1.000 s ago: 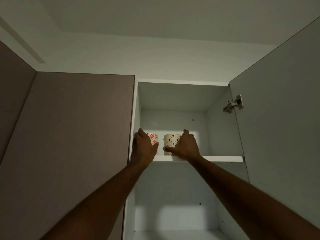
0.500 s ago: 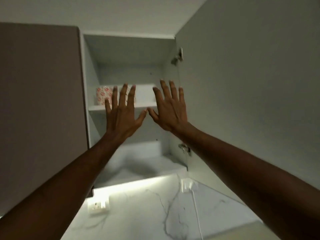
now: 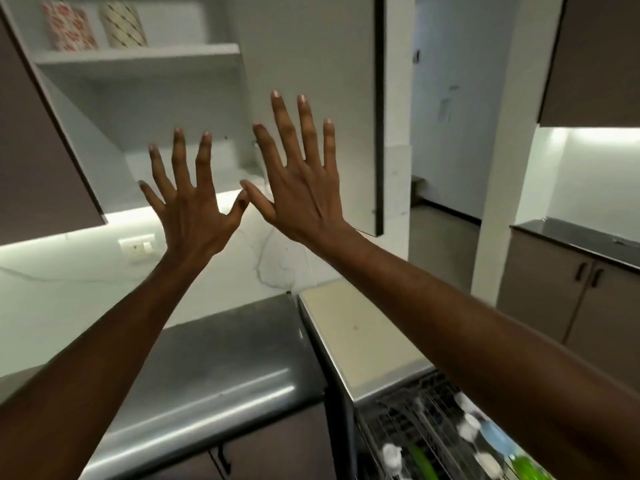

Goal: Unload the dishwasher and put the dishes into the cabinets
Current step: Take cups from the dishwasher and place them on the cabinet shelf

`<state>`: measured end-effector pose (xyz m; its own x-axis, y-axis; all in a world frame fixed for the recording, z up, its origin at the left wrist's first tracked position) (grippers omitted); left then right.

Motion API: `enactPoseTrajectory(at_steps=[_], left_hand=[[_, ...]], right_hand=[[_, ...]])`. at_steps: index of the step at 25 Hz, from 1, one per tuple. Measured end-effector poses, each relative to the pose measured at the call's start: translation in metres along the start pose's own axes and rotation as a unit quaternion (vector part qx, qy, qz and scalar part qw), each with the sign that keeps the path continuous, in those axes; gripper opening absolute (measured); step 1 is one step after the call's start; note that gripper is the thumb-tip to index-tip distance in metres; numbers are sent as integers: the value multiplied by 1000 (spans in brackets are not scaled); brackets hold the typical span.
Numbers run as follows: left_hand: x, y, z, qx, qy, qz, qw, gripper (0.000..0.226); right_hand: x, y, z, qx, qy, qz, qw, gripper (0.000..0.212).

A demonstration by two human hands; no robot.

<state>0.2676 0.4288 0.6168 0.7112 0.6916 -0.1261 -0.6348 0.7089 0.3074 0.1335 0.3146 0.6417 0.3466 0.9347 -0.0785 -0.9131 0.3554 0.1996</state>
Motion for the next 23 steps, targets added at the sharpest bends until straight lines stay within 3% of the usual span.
enactPoseTrajectory(at_steps=[4, 7, 9, 12, 16, 19, 23], left_hand=[[-73, -3, -96, 57, -47, -17, 997, 104], [-116, -27, -184, 112, -30, -53, 992, 103], [-149, -53, -240, 172, -41, -83, 981, 104], [-208, -99, -317, 269, -102, -124, 950, 104], [-271, -187, -435, 419, -168, -175, 875, 101], [-296, -250, -543, 519, -225, -179, 805, 100], [-297, -298, -697, 662, -265, -161, 682, 88]], right_hand=[[-52, 71, -68, -49, -22, 28, 998, 80], [-111, 92, -138, -23, -68, 9, 997, 80], [-153, 89, -199, 22, -101, -6, 995, 81], [-205, 61, -306, 163, -131, -40, 977, 82], [-260, 22, -473, 357, -198, -40, 912, 84], [-277, 5, -596, 456, -243, -33, 856, 89], [-254, -20, -759, 600, -274, 14, 751, 99]])
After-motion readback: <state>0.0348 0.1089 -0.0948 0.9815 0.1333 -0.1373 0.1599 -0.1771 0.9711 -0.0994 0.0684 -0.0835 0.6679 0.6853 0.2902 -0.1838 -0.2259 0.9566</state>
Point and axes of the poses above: each hand's wrist, its own z-axis towards the middle knuckle, its own y-axis out of the back of the hand, x = y × z, the point moved 9 cm from there along z, towards the middle knuckle, and after that the axes turned 14 degrees about -x, right-handed, at the moved point
